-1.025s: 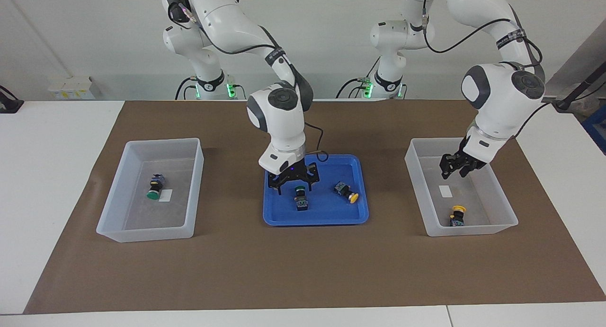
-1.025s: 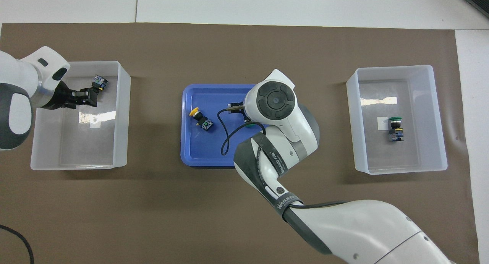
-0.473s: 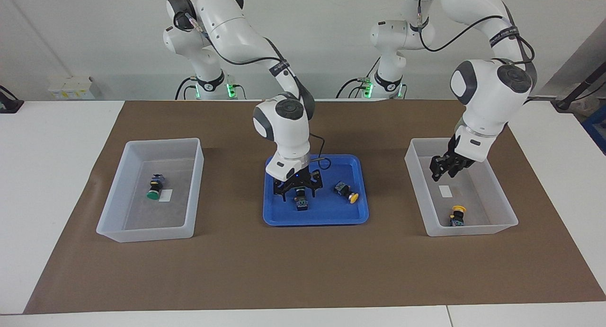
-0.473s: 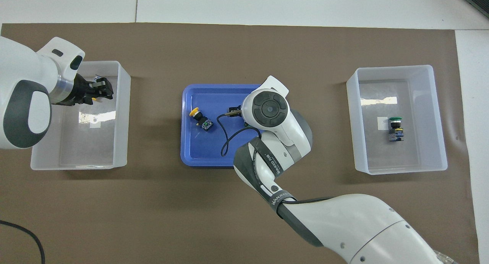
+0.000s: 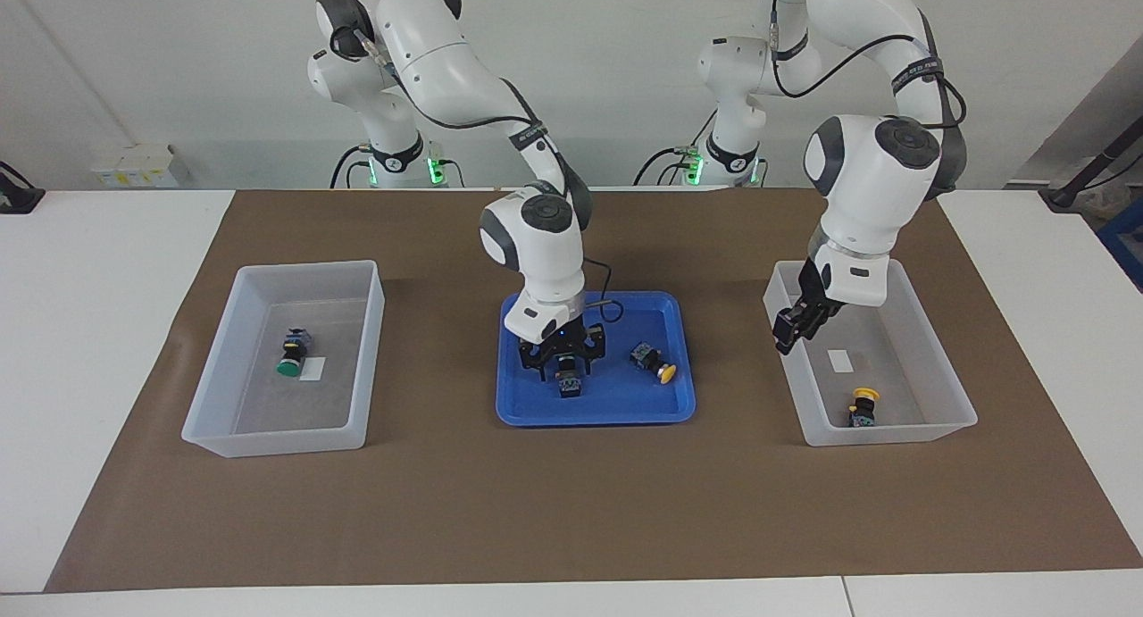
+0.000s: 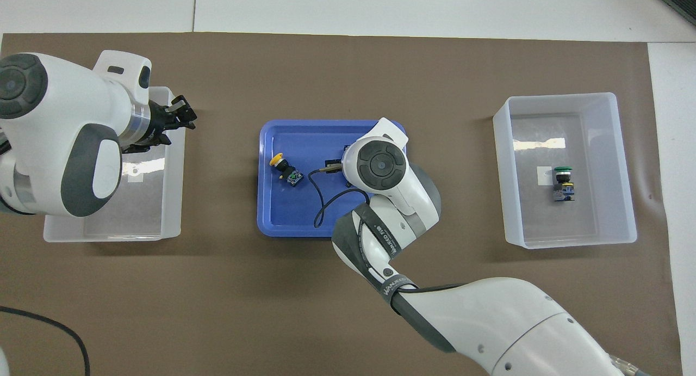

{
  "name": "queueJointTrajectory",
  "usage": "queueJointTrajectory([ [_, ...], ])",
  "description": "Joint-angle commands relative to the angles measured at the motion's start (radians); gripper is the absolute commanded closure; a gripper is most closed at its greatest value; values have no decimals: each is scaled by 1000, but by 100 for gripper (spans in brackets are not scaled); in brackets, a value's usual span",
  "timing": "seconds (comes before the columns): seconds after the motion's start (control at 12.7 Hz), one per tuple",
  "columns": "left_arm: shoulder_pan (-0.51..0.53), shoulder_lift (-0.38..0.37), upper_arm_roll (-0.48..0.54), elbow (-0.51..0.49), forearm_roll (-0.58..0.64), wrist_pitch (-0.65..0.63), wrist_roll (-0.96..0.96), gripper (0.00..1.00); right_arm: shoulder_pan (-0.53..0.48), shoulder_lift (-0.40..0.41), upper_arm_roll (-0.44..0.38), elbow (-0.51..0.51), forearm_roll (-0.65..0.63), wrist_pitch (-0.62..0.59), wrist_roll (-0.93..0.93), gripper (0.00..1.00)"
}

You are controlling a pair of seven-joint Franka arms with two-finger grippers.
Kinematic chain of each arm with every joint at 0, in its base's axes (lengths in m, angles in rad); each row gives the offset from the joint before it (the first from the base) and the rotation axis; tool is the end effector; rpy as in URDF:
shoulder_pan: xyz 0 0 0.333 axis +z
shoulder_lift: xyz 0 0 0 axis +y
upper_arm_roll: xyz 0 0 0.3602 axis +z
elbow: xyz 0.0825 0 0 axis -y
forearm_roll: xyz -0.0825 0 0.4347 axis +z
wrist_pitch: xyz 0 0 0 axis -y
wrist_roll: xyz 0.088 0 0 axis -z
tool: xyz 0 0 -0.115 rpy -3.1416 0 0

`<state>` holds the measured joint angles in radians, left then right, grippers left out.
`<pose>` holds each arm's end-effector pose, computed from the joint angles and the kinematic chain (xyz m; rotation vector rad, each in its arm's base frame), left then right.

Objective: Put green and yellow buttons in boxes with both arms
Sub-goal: 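Return the right gripper to the tray while the left gripper reaches back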

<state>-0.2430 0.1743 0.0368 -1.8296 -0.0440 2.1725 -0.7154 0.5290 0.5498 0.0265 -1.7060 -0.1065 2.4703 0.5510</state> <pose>0.6639 -0.1422 0.4674 2.9251 0.7937 0.2080 0.6453 0.3974 0.2924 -3.0612 -0.1154 -0.3308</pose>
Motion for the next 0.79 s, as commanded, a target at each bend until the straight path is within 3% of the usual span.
queueJointTrajectory([
  [0.0,-42,1,15,-37,-11,59,-96,43,0,-13,0,-12,-24,13,64,100],
  [0.32,-116,63,17,-43,-7,139,-280,43,-24,-100,-11,-14,-24,-56,78,100],
  [0.71,-189,100,17,-42,-4,156,-427,43,-159,-281,-8,-67,-22,-230,49,100],
])
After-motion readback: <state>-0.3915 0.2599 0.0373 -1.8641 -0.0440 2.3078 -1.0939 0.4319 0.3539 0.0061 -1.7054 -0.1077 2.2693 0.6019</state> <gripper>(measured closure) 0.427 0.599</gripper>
